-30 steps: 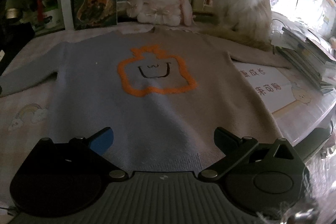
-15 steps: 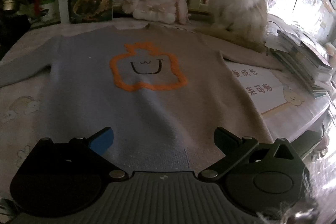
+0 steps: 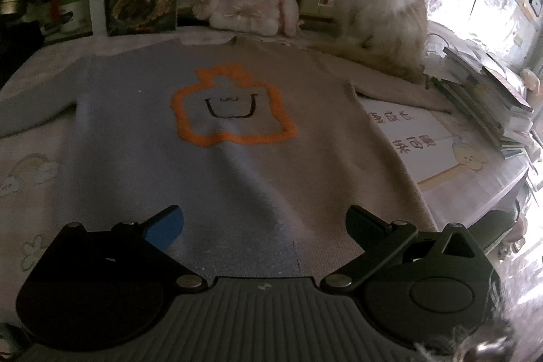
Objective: Fold clothes
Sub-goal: 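Grasp the grey sleeve cuff with the left gripper and lift it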
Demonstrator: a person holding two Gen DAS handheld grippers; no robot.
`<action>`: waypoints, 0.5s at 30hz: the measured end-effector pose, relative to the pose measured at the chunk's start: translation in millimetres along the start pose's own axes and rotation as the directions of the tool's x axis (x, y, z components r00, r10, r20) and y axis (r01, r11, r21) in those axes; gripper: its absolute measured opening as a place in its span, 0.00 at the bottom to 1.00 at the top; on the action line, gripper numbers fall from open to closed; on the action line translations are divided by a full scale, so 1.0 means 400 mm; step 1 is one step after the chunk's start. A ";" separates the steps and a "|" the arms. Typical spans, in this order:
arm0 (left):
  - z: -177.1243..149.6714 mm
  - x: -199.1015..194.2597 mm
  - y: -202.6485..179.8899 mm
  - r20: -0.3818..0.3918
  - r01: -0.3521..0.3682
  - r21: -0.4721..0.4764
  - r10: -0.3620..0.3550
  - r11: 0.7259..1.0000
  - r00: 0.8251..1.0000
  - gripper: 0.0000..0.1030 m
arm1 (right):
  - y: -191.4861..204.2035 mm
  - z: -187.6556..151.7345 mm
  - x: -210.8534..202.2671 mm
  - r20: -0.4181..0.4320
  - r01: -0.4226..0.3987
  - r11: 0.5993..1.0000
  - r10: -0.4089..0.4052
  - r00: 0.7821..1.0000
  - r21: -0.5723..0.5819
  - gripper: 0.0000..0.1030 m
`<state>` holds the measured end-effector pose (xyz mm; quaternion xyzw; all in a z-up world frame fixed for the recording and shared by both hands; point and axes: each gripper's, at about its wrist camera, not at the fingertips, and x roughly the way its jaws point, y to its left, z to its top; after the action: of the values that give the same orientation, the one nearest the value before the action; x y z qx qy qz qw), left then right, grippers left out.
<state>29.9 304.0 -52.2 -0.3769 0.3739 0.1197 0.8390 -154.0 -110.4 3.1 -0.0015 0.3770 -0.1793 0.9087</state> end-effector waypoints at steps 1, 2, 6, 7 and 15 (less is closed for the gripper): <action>0.002 0.000 0.005 0.008 0.005 -0.020 -0.005 1.000 1.000 0.34 | -0.003 -0.001 0.000 0.000 0.003 1.000 -0.003 1.000 0.004 1.00; 0.004 -0.003 0.009 0.022 0.011 -0.033 -0.010 0.999 1.000 0.28 | -0.006 -0.001 -0.001 0.000 0.006 1.000 -0.006 1.000 0.008 1.00; 0.009 -0.033 0.002 0.082 0.023 -0.012 -0.022 1.000 0.996 0.02 | -0.018 0.000 -0.001 0.002 0.012 1.000 -0.012 1.000 0.024 1.00; 0.008 -0.045 -0.005 0.098 0.031 0.003 -0.031 1.000 0.995 0.02 | -0.020 0.000 -0.001 0.003 0.011 1.000 -0.012 1.000 0.025 1.00; -0.034 -0.163 -0.160 0.217 0.146 0.310 -0.219 0.940 0.951 0.02 | -0.030 0.016 0.010 0.023 -0.013 1.000 0.013 1.000 0.012 1.00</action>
<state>8.2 255.5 23.3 -0.2652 0.2427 0.0309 0.9326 -150.9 -123.9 6.7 0.0045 0.3656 -0.1757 0.9140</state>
